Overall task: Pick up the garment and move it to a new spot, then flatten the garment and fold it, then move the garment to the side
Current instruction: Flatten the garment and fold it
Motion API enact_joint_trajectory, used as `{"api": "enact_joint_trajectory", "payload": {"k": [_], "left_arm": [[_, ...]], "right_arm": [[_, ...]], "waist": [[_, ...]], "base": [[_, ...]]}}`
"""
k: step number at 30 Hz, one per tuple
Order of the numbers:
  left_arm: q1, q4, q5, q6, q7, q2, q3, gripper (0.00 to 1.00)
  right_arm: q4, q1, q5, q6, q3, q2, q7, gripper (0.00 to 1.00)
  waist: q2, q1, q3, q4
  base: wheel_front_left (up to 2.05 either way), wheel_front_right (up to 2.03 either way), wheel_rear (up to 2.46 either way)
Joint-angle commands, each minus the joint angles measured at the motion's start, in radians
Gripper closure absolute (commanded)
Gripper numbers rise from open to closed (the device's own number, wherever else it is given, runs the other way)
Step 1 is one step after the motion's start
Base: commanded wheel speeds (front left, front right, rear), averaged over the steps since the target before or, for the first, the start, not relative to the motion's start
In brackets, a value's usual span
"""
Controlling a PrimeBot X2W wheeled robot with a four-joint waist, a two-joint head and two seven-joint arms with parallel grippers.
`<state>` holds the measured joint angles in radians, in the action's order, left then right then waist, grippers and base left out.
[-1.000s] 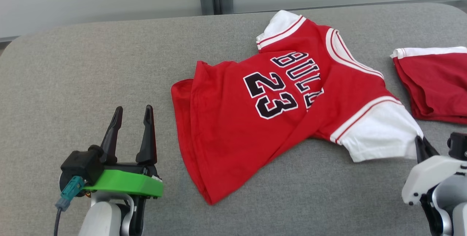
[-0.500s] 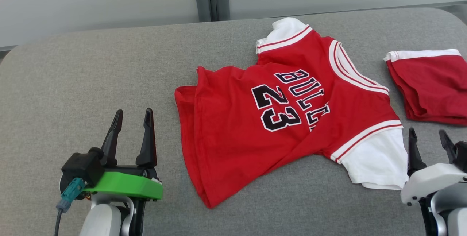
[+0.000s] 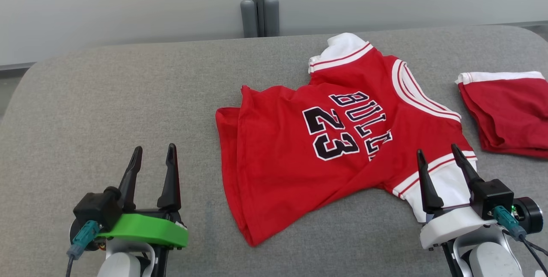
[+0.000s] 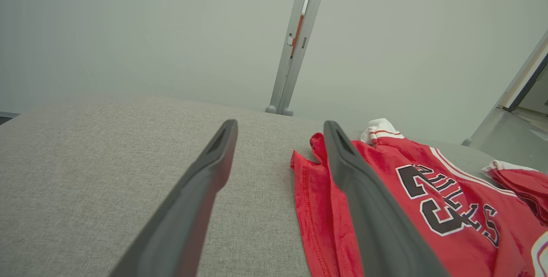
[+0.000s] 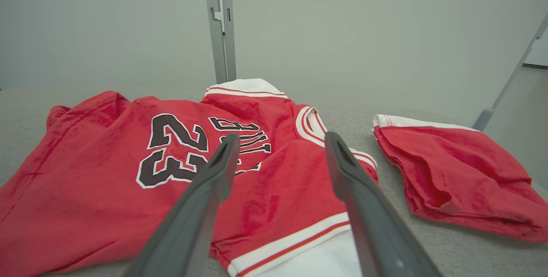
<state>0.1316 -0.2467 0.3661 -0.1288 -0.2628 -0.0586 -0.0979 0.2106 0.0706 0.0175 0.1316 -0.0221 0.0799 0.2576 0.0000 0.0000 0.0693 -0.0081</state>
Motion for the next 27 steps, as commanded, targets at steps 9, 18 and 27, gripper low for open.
{"api": "enact_joint_trajectory", "payload": {"k": [9, 18, 27], "left_arm": [[-0.031, -0.029, 0.008, -0.004, -0.002, -0.003, 0.003, 0.00], [0.133, -0.252, 0.122, -0.004, 0.004, -0.017, -0.204, 0.00], [0.335, -0.469, 0.271, -0.004, 0.017, -0.049, -0.362, 0.00]], "right_arm": [[-0.010, -0.014, 0.027, -0.002, -0.009, 0.005, 0.008, 0.00], [-0.029, -0.005, 0.034, -0.002, 0.005, 0.004, 0.007, 0.00], [-0.039, 0.031, 0.050, -0.002, 0.030, 0.003, 0.008, 0.00]], "waist": [[0.0000, 0.0000, -0.044, 0.022], [0.0000, 0.0000, -0.008, -0.007], [0.0000, 0.0000, 0.065, -0.096]], "base": [[0.00, 0.00, 0.00], [0.00, 0.00, 0.00], [0.00, 0.00, 0.00]]}}
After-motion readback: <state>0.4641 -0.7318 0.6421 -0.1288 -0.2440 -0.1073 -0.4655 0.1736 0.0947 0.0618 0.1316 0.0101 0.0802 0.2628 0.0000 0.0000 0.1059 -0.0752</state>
